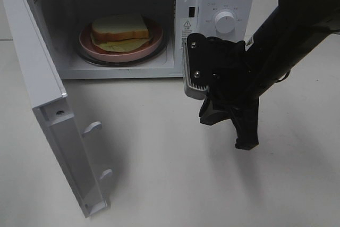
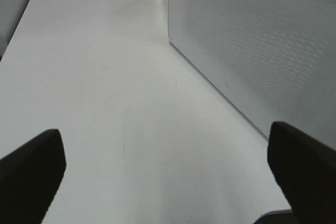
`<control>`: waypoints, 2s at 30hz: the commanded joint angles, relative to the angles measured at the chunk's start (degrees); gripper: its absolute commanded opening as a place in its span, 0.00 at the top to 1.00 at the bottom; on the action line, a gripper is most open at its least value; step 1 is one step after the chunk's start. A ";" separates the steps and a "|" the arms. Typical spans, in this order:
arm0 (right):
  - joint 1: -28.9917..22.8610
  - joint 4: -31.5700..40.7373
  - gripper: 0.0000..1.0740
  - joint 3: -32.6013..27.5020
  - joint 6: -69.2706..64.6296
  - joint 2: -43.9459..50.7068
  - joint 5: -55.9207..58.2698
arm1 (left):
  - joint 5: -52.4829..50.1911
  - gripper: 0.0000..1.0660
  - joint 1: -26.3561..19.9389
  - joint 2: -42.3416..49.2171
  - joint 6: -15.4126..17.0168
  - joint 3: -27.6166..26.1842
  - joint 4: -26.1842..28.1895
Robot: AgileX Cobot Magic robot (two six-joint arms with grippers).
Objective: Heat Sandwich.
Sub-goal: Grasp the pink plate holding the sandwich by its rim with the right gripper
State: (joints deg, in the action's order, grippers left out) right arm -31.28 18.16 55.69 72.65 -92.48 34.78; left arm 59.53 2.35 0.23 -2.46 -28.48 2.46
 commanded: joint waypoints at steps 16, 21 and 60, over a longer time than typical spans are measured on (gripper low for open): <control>0.06 -10.14 0.64 0.46 7.62 0.46 -1.95 | -0.52 0.03 -0.06 1.26 0.00 0.23 0.17; 0.06 -10.14 0.27 0.46 1.66 0.46 -3.78 | -0.52 0.03 -0.06 1.26 0.00 0.23 0.17; -7.62 -28.59 0.11 25.90 -9.11 -16.96 -3.95 | -0.52 0.03 -0.06 1.26 0.00 0.23 0.17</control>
State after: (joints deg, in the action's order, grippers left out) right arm -38.62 -10.20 80.33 64.06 -108.35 30.25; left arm 59.53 2.35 0.23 -2.46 -28.48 2.46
